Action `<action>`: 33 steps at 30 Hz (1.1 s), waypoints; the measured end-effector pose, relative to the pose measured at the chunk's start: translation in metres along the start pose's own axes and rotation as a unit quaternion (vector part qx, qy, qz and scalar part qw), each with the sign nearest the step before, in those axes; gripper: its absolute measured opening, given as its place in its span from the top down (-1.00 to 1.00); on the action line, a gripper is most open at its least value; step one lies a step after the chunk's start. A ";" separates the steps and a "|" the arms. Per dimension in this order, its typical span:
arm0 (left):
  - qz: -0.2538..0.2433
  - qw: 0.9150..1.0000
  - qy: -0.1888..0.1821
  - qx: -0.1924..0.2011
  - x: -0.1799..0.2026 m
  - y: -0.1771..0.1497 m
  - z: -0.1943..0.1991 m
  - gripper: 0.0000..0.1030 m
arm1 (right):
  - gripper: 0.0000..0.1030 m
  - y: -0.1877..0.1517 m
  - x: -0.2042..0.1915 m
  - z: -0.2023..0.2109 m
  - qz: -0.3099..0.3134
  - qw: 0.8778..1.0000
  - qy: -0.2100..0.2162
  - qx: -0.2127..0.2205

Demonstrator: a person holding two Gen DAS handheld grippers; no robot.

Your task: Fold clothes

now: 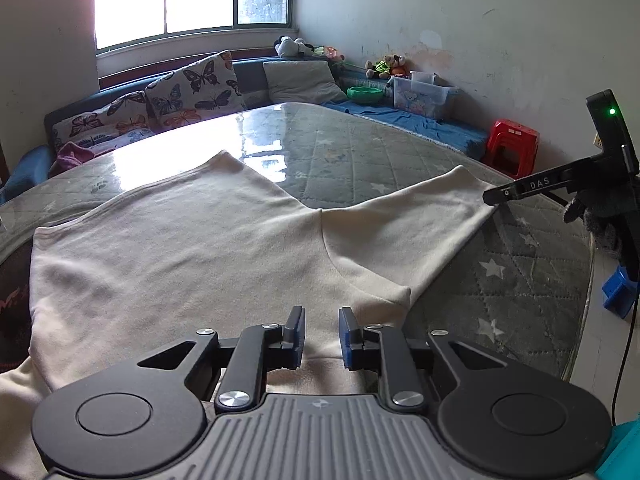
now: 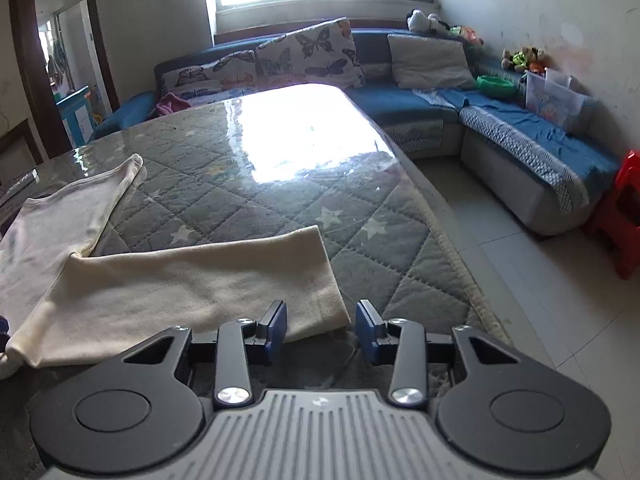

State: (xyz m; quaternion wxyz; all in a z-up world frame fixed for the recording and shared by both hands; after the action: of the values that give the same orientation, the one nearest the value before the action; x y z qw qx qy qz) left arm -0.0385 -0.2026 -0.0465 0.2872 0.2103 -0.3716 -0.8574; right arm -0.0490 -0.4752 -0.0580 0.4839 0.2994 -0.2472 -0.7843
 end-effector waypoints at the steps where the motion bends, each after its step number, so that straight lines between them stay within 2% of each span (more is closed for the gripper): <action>1: 0.001 1.000 -0.002 -0.001 0.001 -0.001 0.000 0.61 | 0.58 0.000 -0.001 0.001 0.002 1.000 0.001 0.000; 2: 0.002 1.000 -0.005 -0.003 0.001 -0.002 -0.001 0.61 | 0.72 0.001 -0.002 0.001 0.006 1.000 0.000 0.001; 4: 0.001 1.000 -0.008 -0.004 0.004 -0.002 -0.002 0.61 | 0.81 0.004 -0.006 0.003 0.032 0.999 -0.012 0.010; 11: -0.003 0.999 -0.036 0.000 0.022 0.007 -0.008 0.61 | 0.83 0.035 -0.015 0.011 0.095 0.993 -0.043 0.056; 17: -0.007 0.998 -0.057 0.011 0.037 0.015 -0.013 0.61 | 0.83 0.041 0.001 -0.005 0.086 0.992 -0.067 0.058; 20: -0.005 0.998 -0.061 0.011 0.037 0.017 -0.013 0.61 | 0.82 0.030 0.013 -0.023 0.055 0.996 -0.059 0.031; 23: 0.016 0.998 -0.062 0.008 0.029 0.016 -0.009 0.60 | 0.72 0.028 0.014 -0.024 0.053 0.997 -0.053 0.033; 28: 0.058 0.998 -0.020 0.027 -0.003 0.012 0.018 0.50 | 0.67 0.034 0.011 -0.019 0.069 0.995 -0.054 0.038; 33: 0.108 0.991 0.073 0.030 -0.061 -0.009 0.059 0.50 | 0.58 0.041 -0.003 -0.010 0.082 0.994 -0.046 0.054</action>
State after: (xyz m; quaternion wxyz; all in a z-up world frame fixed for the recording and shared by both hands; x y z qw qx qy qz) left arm -0.0301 -0.1279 -0.0069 0.3979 0.2395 -0.3957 -0.7923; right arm -0.0156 -0.4906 -0.0368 0.5175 0.2676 -0.3349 -0.7406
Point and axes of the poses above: each gripper's, at about its wrist camera, not at the fingertips, and z roughly against the way its jaws point, x to its right, y to its top, the point moved 10 cm from there along -z, roughly the way its jaws point, and after that the axes turned 13 degrees about -z, right-handed, at the moved point
